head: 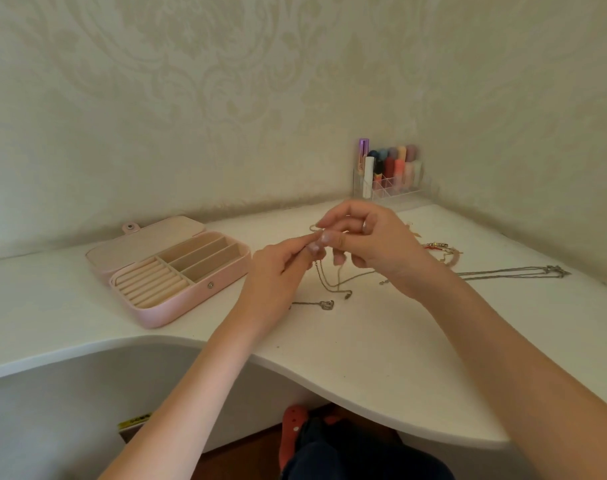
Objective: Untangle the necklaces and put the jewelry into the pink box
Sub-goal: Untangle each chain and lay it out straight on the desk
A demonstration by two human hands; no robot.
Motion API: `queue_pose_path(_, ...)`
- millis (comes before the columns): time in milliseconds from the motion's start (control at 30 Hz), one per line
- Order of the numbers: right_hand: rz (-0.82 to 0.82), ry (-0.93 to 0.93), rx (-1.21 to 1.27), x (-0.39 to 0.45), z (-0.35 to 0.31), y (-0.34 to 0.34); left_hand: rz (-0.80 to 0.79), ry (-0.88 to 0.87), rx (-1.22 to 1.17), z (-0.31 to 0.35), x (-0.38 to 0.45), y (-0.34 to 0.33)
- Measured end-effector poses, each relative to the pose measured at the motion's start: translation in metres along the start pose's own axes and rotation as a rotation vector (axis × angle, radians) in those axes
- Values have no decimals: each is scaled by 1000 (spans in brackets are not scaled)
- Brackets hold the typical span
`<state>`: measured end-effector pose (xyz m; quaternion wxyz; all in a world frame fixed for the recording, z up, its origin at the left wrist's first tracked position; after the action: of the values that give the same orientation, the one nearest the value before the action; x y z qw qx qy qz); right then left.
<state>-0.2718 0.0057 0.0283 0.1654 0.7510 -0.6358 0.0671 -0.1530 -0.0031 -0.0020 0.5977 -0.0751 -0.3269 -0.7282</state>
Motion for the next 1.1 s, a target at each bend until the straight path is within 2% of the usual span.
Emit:
queue_pose_path(167, -6, 73, 23, 3, -5, -3, -88, 58, -297, 5, 0, -9)
queue_pose_path(267, 15, 100, 35, 3, -7, 1, -92, 62, -330, 5, 1, -8)
queue_pose_path(500, 152, 54, 106, 3, 0, 29, 240, 68, -180, -10, 2, 27)
queue_pose_path(800, 185, -44, 304, 2, 13, 41, 391, 102, -83, -16, -4, 46)
queue_pose_path(900, 245, -61, 308, 2, 18, 51, 454, 106, -147, -22, -5, 53)
queue_pose_path(1100, 392, -76, 470, -1, 27, 70, 421, 183, -345, -28, -6, 45)
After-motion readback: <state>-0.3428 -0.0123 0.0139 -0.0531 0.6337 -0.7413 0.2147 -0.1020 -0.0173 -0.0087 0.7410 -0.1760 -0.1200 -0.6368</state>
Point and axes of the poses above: each hand's wrist, its own x-axis towards the middle knuckle, its own y-axis out of the back of the hand, z = x × y, the point moved 10 cm from there along x, towards the middle knuckle, and after that the axes turned 1 degree about -y, right-handed, at the moved point
